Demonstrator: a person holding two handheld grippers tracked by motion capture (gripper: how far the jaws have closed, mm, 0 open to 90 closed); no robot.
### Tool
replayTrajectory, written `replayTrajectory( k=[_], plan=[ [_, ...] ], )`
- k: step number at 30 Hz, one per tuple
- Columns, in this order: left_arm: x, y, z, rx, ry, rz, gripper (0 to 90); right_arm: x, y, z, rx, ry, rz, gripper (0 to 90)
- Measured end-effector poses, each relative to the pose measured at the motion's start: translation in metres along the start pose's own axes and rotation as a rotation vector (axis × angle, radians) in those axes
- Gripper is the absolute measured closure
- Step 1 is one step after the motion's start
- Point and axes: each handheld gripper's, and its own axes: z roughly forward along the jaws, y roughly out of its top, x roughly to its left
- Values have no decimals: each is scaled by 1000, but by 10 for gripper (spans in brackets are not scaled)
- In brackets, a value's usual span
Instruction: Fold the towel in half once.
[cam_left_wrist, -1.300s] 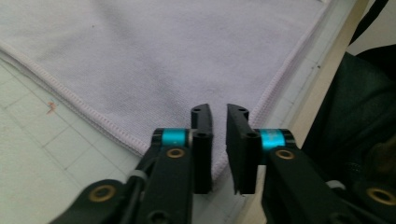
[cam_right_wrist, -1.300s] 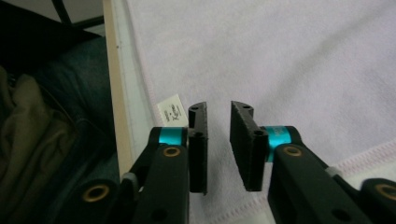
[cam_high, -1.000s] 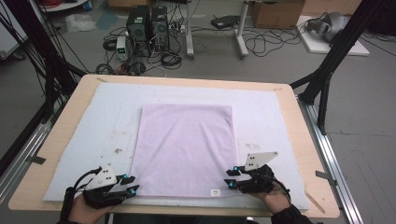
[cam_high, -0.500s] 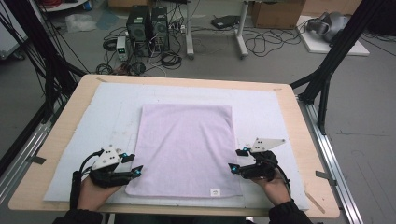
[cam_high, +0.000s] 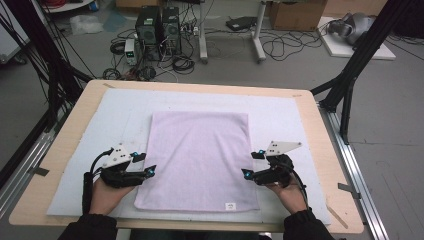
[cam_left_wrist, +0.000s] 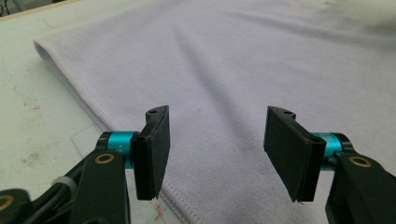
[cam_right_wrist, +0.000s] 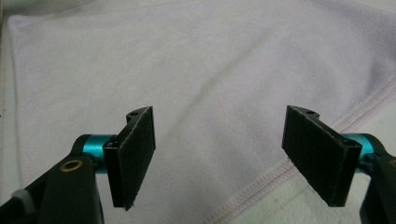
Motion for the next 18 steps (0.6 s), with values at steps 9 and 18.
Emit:
replayTrajectory(
  k=[9, 18],
  plan=[
    [3, 10, 1, 18, -27, 2, 410, -11, 10, 4, 0, 19, 25, 200],
    [22, 32, 3, 40, -21, 7, 401, -29, 26, 6, -17, 30, 61, 153]
  ],
)
